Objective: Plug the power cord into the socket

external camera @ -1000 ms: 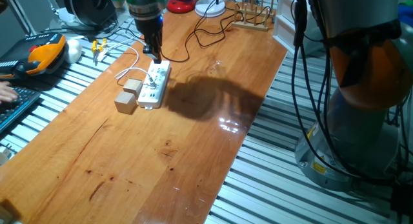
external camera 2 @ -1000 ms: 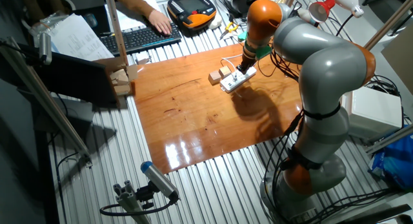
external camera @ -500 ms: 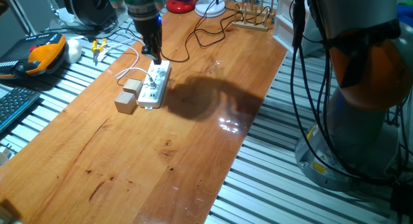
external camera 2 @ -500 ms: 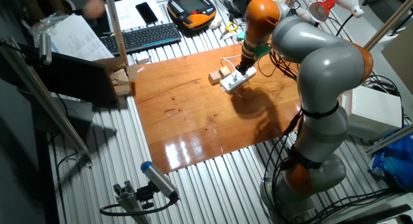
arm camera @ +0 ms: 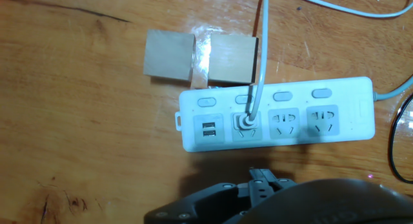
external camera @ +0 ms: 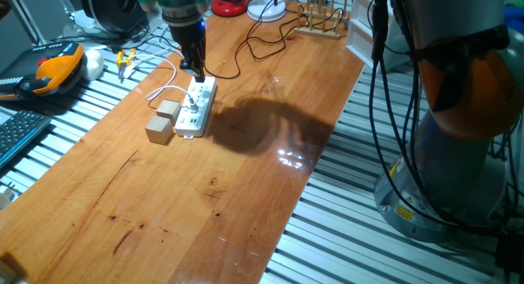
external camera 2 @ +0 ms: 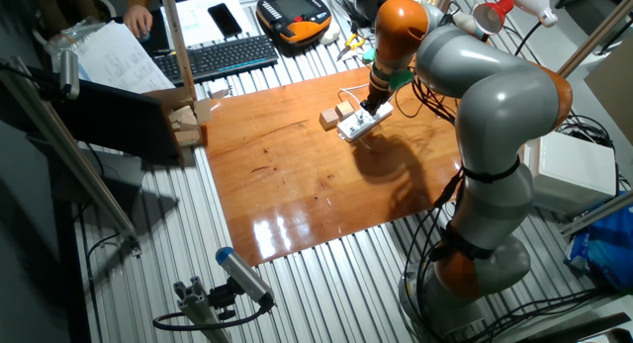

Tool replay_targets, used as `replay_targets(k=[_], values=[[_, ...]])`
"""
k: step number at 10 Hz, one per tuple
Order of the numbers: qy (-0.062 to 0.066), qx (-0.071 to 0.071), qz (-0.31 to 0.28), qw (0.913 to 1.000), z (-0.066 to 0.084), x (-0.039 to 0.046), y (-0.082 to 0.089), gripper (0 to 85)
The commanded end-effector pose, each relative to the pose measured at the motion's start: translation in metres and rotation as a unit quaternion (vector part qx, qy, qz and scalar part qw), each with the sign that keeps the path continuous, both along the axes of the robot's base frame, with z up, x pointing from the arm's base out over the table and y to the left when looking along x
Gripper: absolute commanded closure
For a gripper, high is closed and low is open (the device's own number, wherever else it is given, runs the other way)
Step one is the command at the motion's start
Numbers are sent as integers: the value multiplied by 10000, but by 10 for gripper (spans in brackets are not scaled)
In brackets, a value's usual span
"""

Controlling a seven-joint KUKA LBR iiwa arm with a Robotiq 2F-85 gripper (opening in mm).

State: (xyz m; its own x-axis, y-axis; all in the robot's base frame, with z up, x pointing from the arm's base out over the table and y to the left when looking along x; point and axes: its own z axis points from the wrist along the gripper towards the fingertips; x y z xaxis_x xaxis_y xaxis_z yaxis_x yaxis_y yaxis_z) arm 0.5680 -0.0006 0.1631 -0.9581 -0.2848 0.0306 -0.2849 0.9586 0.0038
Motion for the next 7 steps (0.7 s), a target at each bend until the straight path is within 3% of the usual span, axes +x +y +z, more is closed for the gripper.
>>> replay_targets(k=[1, 7], values=[[22, 10, 7, 10000, -8, 0, 5, 850], [14, 9, -8, 10000, -14, -1, -9, 850]])
